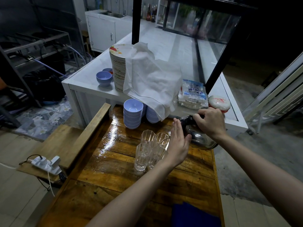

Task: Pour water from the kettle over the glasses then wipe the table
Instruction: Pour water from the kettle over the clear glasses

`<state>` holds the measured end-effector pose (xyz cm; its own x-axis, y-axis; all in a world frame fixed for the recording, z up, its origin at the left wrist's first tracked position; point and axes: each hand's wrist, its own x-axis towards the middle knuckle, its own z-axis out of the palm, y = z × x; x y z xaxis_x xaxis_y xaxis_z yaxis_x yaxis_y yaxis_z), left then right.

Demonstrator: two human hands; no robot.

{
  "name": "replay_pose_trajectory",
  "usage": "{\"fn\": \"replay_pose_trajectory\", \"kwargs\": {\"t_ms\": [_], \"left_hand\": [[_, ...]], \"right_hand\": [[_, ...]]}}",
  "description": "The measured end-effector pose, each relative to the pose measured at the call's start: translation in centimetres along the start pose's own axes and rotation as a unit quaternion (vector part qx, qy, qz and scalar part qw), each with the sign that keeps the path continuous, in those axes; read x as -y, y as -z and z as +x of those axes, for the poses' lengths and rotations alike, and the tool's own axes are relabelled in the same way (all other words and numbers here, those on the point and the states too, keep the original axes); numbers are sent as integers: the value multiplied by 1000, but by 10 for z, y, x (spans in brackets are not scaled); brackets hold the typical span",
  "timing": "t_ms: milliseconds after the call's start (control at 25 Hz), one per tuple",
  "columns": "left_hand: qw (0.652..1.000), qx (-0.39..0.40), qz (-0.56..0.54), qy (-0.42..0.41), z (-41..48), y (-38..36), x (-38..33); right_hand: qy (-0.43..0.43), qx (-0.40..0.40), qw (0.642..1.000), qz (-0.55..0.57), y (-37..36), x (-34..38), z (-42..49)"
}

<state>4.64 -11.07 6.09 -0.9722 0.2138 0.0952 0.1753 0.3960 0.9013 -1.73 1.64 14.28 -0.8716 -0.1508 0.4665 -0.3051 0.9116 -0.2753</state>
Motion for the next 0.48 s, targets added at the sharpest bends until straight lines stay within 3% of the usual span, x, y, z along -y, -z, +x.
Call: {"fn": "replay_pose_trajectory", "kwargs": {"t_ms": [480], "left_hand": [[1000,-8,-28,-11,2,-1,-3]], "right_hand": [[16,-8,1000,-21,4,-1,7]]}}
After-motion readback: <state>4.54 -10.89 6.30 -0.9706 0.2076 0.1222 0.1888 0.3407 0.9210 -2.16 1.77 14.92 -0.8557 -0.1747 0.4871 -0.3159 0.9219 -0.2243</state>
